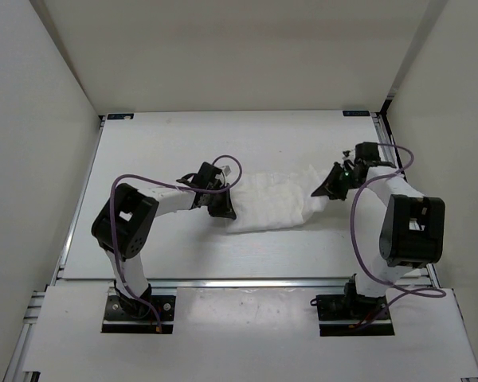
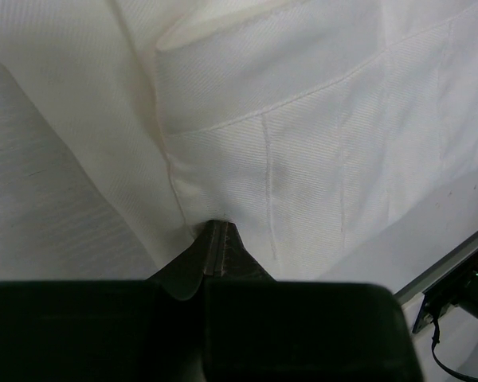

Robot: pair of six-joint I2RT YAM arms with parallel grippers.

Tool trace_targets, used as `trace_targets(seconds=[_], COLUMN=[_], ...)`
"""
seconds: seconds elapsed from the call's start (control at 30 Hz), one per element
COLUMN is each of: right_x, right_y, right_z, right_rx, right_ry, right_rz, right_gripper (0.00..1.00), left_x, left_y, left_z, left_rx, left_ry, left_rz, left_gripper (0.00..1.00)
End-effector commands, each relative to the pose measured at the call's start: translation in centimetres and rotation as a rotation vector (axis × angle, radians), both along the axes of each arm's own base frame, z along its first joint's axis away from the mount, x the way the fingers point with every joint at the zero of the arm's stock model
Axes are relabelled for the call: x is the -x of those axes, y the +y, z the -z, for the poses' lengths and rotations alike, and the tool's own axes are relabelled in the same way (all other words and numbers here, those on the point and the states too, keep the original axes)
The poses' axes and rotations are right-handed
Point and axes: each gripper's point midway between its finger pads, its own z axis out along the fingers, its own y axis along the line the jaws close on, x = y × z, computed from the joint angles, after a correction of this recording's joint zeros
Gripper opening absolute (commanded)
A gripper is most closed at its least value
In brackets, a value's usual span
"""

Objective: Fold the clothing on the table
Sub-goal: Fold the skirt

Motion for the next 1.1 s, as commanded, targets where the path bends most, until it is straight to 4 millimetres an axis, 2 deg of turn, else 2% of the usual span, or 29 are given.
trace_targets(seconds=[0.0,0.03,0.07,0.1,0.13,0.2,0.23,0.3,0.33,0.37,0.4,0.43,0.5,0.53,0.6,0.63,0.67,0.7,0.73,0.8,0.83,0.87,0.9,0.93,0.97,1.0,1.03,1.07], right_x=[-1.8,-1.4,-1.8,-1.6,-1.4,-0.8,-0.7,-0.4,-0.1,-0.1,0.8,0.9,1.5,1.1,1.5,1.4,1.4,1.1,1.2,1.2,1.4,1.6,2.1,1.9,2.2,3.1,2.7,2.9], right_y=[3.1,4.8,5.7,7.6,9.1,12.2,13.4,15.2,16.7,17.5,18.8,19.5,20.9,21.2,22.3,23.2,23.7,24.0,24.6,25.6,26.2,26.7,26.9,27.2,27.5,26.6,26.4,26.1], right_z=[-5.8,-6.1,-7.1,-8.0,-8.1,-7.5,-8.0,-6.8,-7.2,-6.6,-5.7,-6.1,-4.2,-4.7,-3.1,-3.9,-3.6,-3.2,-3.5,-4.3,-5.1,-5.8,-6.6,-8.3,-8.9,-9.5,-12.6,-14.1], right_rx=[0.031,0.023,0.002,-0.016,-0.028,-0.062,-0.077,-0.09,-0.102,-0.096,-0.103,-0.106,-0.096,-0.086,-0.088,-0.097,-0.118,-0.122,-0.152,-0.215,-0.259,-0.323,-0.358,-0.435,-0.508,-0.551,-0.625,-0.675], right_ry=[-0.156,-0.152,-0.175,-0.198,-0.198,-0.17,-0.178,-0.137,-0.149,-0.137,-0.103,-0.105,-0.052,-0.07,-0.024,-0.043,-0.027,-0.024,-0.022,-0.034,-0.046,-0.045,-0.046,-0.096,-0.104,-0.055,-0.178,-0.228], right_rz=[-0.122,-0.166,-0.186,-0.24,-0.279,-0.364,-0.4,-0.446,-0.495,-0.52,-0.562,-0.587,-0.638,-0.648,-0.684,-0.701,-0.71,-0.706,-0.72,-0.734,-0.743,-0.747,-0.745,-0.757,-0.758,-0.72,-0.752,-0.747], right_gripper=[0.0,0.0,0.0,0.0,0.0,0.0,0.0,0.0,0.01,0.0,0.0,0.0,0.0,0.0,0.0,0.0,0.03,0.09,0.27,0.44,0.59,0.64,0.65,0.65,0.64,0.64,0.63,0.62], left_x=[2.1,2.1,2.2,2.0,2.3,1.9,1.8,1.4,1.4,0.9,1.1,0.6,-0.2,-0.4,-1.0,-1.1,-1.2,-1.3,-1.2,-1.1,-1.0,-0.8,-0.8,-0.9,-0.5,-0.5,-0.7,-1.2], left_y=[1.2,1.2,1.2,1.5,1.1,1.4,1.3,1.3,1.4,1.4,1.7,1.7,1.9,1.9,2.1,2.5,2.4,2.7,2.5,2.8,3.0,3.0,3.4,3.5,3.4,3.7,3.9,4.4], left_z=[1.9,1.9,1.8,1.9,1.9,1.7,1.6,1.3,1.4,1.2,1.5,1.3,0.7,0.6,0.2,0.3,0.2,0.2,0.0,0.2,0.2,0.2,0.4,0.1,0.3,0.4,0.2,-0.2], left_rx=[-0.061,-0.057,-0.059,-0.057,-0.055,-0.047,-0.047,-0.039,-0.039,-0.035,-0.035,-0.031,-0.015,-0.011,-0.001,-0.009,-0.005,-0.002,0.003,0.002,0.005,0.008,-0.001,0.008,0.006,-0.001,0.005,-0.001], left_ry=[0.081,0.084,0.082,0.082,0.082,0.076,0.074,0.066,0.065,0.059,0.072,0.064,0.052,0.05,0.043,0.04,0.037,0.041,0.033,0.035,0.039,0.039,0.04,0.033,0.04,0.041,0.037,0.018], left_rz=[0.006,0.004,0.009,-0.001,0.013,0.002,0.0,-0.006,-0.005,-0.013,-0.016,-0.027,-0.037,-0.044,-0.054,-0.067,-0.065,-0.076,-0.072,-0.081,-0.086,-0.083,-0.093,-0.097,-0.092,-0.096,-0.105,-0.115], left_gripper=[0.0,0.0,0.0,0.0,0.0,0.0,0.0,0.0,0.0,0.0,0.0,0.0,0.0,0.0,0.0,0.0,0.0,0.0,0.0,0.0,0.0,0.0,0.0,0.0,0.0,0.0,0.0,0.0])
